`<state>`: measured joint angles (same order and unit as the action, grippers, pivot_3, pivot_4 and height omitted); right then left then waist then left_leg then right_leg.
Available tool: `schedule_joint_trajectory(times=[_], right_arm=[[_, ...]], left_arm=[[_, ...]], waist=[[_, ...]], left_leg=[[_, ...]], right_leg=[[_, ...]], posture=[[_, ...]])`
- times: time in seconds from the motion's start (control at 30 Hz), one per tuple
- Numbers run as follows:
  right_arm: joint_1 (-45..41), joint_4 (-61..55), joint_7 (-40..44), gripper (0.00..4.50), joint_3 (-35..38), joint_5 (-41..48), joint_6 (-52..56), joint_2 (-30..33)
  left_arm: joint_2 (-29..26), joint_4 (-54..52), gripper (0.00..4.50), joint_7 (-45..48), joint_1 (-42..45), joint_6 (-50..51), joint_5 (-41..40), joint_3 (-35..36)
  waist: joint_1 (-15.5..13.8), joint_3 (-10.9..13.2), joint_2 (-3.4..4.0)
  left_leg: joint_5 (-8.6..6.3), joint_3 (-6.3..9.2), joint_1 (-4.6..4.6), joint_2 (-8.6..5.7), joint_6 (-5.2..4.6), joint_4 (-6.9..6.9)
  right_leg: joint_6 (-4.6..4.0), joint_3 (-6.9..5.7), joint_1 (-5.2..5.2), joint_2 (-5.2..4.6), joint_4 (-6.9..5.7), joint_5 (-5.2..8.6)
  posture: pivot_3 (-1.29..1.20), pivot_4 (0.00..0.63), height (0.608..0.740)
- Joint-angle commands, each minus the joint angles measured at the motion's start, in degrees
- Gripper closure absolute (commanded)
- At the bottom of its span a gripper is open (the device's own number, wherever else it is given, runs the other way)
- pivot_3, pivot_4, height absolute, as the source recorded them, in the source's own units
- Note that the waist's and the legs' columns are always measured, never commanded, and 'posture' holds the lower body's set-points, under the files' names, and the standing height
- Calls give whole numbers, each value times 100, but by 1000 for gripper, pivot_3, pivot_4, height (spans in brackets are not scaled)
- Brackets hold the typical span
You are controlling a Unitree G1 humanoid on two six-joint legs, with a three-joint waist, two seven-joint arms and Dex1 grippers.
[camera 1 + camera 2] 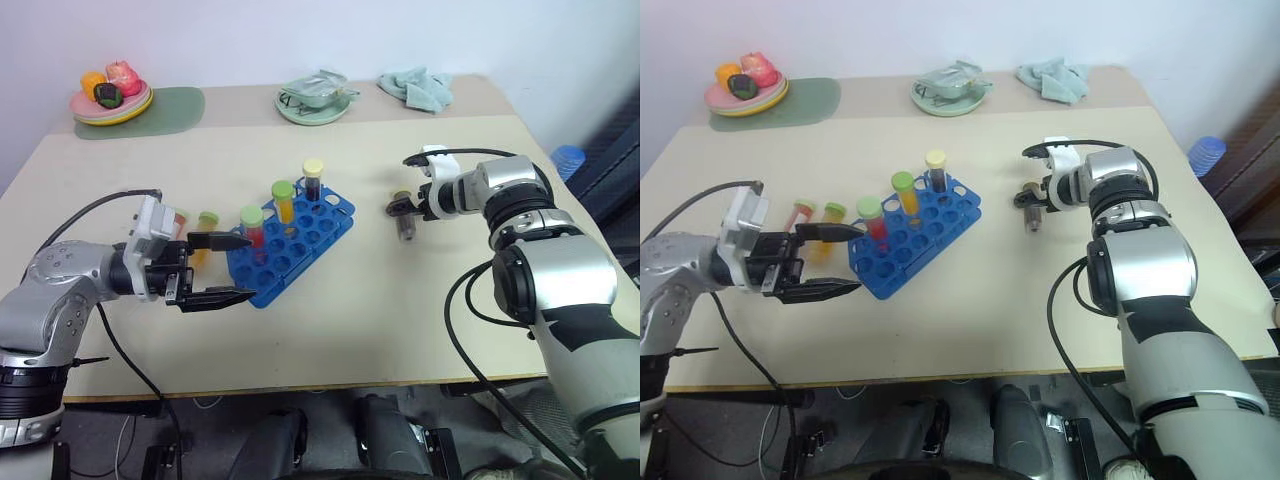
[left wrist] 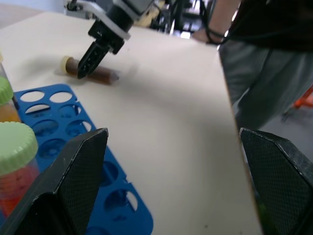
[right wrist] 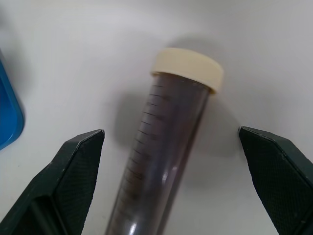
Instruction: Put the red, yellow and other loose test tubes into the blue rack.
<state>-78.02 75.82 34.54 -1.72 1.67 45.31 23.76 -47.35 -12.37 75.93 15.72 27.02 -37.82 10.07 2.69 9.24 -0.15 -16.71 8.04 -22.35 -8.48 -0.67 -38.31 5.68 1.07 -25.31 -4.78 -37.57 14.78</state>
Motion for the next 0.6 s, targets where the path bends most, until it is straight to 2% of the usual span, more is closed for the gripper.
schedule_joint_trajectory(times=[0.03, 0.2, 0.6], right_arm=[[-140, 12, -55, 0, 117, -84, -123, -72], [-158, 14, -59, 0, 174, -147, -151, -135], [-135, 29, -92, 0, 297, -252, -247, -257]], left_arm=[[-105, -189, 87, -186, -36, -178, 206, 6], [-41, -299, 87, -503, -169, -295, 361, 105], [193, -1090, 87, -1154, -872, -64, -33, 257]], waist=[[4, 0, 0], [13, 0, 0], [70, -1, 0]], left_leg=[[1, -1, 1, 3, 1, 0], [2, -3, 2, 8, 4, 2], [5, -6, 4, 11, 10, 4]], right_leg=[[-2, 1, 0, 4, 0, -2], [-6, 3, -1, 8, 0, -4], [-9, 7, -2, 11, -5, -6]], posture=[[0, 150, 740], [0, 150, 740], [0, 150, 740]])
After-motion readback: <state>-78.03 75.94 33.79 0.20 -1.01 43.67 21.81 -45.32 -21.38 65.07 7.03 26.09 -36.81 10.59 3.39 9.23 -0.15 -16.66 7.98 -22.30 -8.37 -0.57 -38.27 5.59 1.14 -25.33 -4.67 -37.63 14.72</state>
